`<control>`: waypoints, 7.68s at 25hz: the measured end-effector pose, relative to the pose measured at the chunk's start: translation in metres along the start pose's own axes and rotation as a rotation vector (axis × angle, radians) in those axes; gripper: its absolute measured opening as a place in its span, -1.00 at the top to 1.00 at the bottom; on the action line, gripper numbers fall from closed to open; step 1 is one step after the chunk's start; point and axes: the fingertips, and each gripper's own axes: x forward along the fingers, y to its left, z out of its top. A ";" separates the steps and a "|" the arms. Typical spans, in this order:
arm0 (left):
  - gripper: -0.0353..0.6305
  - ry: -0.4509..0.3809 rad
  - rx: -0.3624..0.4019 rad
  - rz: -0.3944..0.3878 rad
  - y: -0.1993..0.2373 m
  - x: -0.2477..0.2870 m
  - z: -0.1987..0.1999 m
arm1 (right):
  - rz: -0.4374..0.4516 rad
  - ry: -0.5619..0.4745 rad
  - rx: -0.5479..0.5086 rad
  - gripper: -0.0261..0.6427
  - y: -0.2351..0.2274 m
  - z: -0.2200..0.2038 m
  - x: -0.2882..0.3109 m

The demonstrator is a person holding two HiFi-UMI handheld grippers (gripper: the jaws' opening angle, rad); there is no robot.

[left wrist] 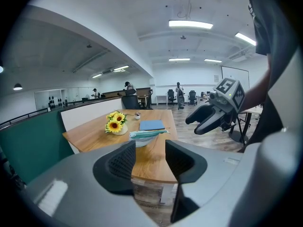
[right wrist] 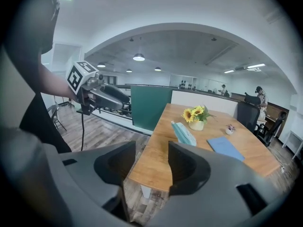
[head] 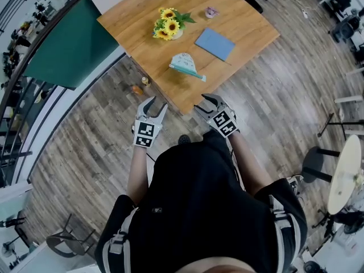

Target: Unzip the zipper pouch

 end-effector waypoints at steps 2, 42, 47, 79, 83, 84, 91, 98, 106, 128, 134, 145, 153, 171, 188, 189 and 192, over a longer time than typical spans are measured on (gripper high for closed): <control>0.30 0.001 0.001 -0.006 0.001 0.002 0.002 | -0.004 -0.003 0.007 0.26 -0.003 0.001 0.000; 0.28 0.122 -0.057 0.079 0.029 0.083 0.032 | 0.209 0.018 -0.102 0.26 -0.084 0.024 0.103; 0.28 0.118 -0.047 0.044 0.043 0.092 0.028 | 0.170 0.064 -0.136 0.26 -0.085 0.021 0.124; 0.30 0.080 0.016 -0.178 0.097 0.142 0.021 | 0.029 0.106 -0.275 0.83 -0.130 0.054 0.149; 0.30 0.069 0.039 -0.208 0.099 0.147 0.025 | 0.073 0.100 -0.284 0.83 -0.126 0.062 0.145; 0.30 0.066 0.045 -0.217 0.099 0.148 0.026 | 0.094 0.092 -0.278 0.83 -0.123 0.065 0.143; 0.23 0.032 0.051 -0.318 0.098 0.154 0.036 | 0.252 0.032 -0.269 0.83 -0.098 0.091 0.128; 0.27 -0.002 0.102 -0.468 0.085 0.151 0.048 | 0.326 0.037 -0.330 0.83 -0.087 0.105 0.121; 0.72 -0.009 0.090 -0.540 0.076 0.142 0.053 | 0.292 0.024 -0.285 0.82 -0.093 0.109 0.121; 0.82 0.052 0.192 -0.316 0.071 0.160 0.061 | 0.133 -0.155 -0.105 0.58 -0.080 0.161 0.135; 0.82 0.055 0.225 -0.327 0.066 0.158 0.058 | 0.116 -0.120 -0.110 0.75 -0.077 0.153 0.135; 0.82 0.052 0.231 -0.331 0.066 0.153 0.048 | 0.073 -0.143 -0.110 0.78 -0.072 0.153 0.128; 0.82 0.059 0.229 -0.297 0.072 0.145 0.042 | 0.034 -0.161 -0.055 0.80 -0.073 0.146 0.121; 0.81 0.068 0.244 -0.264 0.056 0.163 0.046 | 0.154 -0.278 0.418 0.84 -0.099 0.133 0.112; 0.80 0.097 0.273 -0.276 0.049 0.168 0.041 | 0.101 -0.253 0.450 0.86 -0.104 0.121 0.119; 0.80 0.098 0.272 -0.277 0.049 0.167 0.041 | 0.102 -0.254 0.452 0.86 -0.104 0.121 0.119; 0.80 0.096 0.266 -0.286 0.049 0.166 0.041 | 0.089 -0.244 0.429 0.90 -0.103 0.122 0.119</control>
